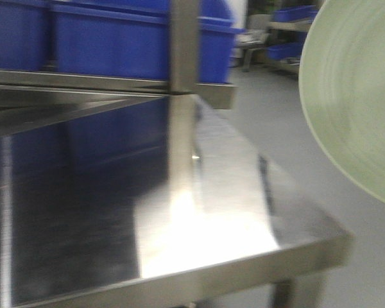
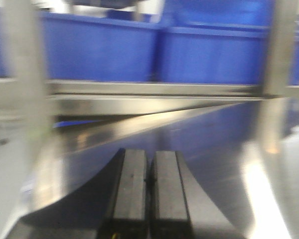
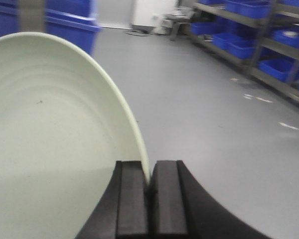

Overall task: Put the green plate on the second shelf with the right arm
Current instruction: 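Hold the plate in the right gripper while the base drives to the shelf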

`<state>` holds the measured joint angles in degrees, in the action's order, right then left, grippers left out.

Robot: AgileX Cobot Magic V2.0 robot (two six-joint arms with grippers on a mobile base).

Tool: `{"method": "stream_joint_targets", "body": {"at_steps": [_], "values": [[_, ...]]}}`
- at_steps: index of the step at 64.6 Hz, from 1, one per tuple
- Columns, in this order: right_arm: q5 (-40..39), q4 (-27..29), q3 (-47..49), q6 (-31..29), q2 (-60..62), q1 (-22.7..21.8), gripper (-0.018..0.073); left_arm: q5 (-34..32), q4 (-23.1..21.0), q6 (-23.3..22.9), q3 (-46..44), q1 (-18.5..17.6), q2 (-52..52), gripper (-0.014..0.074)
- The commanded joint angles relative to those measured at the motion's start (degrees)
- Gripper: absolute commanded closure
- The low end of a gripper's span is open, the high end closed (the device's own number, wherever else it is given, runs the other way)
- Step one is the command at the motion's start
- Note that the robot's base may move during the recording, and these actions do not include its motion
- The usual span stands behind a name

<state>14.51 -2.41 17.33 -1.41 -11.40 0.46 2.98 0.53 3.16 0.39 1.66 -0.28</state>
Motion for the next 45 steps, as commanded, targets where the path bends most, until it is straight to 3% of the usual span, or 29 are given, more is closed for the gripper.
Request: {"method": "stream_joint_targets", "body": {"at_steps": [1,14,45], "values": [[-6.65,0.14,1.83,0.30,-0.57,-0.36,0.0502,-4.64,0.00,-0.16,2.40,-1.02,-1.11,0.0466],[-6.65,0.14,1.83,0.30,-0.57,-0.36,0.0502,-4.64,0.00,-0.16,2.40,-4.10,-1.11,0.0466],[-6.65,0.14,1.83,0.30,-0.57,-0.36,0.0502,-4.64,0.00,-0.16,2.40,-4.10,-1.11,0.0466]]}}
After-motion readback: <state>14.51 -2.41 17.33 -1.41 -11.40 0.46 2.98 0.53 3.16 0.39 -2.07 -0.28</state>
